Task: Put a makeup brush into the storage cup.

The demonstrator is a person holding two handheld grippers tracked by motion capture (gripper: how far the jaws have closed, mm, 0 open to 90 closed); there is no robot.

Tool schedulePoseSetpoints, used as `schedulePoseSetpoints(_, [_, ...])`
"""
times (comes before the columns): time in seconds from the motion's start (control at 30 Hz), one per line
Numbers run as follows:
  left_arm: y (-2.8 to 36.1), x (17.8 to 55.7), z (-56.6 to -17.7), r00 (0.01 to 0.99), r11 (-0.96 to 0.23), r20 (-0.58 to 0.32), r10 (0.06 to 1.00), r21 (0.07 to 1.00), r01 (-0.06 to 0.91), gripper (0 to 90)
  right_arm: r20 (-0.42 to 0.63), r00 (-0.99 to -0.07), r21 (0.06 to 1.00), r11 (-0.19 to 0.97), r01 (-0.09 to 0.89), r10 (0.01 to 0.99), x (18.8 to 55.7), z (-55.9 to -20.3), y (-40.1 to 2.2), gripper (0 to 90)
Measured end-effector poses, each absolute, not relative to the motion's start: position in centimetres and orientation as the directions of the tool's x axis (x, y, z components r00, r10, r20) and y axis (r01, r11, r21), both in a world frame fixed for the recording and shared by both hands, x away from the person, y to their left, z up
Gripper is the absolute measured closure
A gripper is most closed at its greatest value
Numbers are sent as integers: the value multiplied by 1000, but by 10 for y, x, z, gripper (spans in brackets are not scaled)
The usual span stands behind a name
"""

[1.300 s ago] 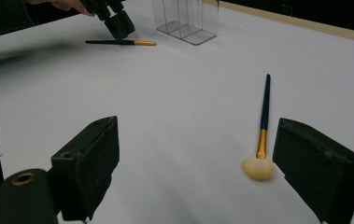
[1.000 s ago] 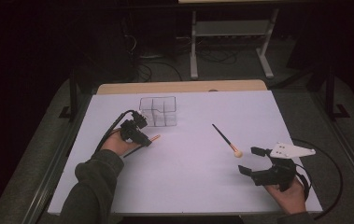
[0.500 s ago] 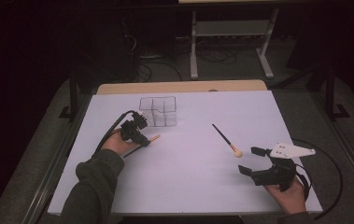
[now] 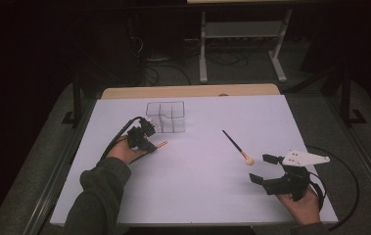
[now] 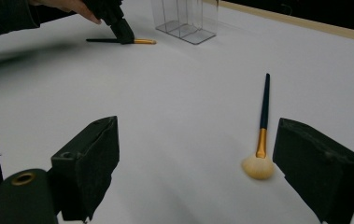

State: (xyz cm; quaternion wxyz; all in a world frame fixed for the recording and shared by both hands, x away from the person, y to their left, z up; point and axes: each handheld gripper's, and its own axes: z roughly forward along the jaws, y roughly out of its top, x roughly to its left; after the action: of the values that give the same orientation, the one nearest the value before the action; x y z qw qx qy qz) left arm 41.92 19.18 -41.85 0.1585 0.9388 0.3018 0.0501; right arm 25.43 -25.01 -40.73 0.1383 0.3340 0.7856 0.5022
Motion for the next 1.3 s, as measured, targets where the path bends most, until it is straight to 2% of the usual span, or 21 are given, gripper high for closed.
schedulePoseSetpoints(0.57, [194, 417, -416, 818, -779, 5, 576, 307, 547, 832, 121, -737, 874, 280, 396, 665, 255, -409, -249, 140])
schedulePoseSetpoints(1.3, [208, 409, -396, 809, -743, -32, 587, 373, 555, 832, 122, -739, 860, 302, 412, 662, 257, -412, -244, 140])
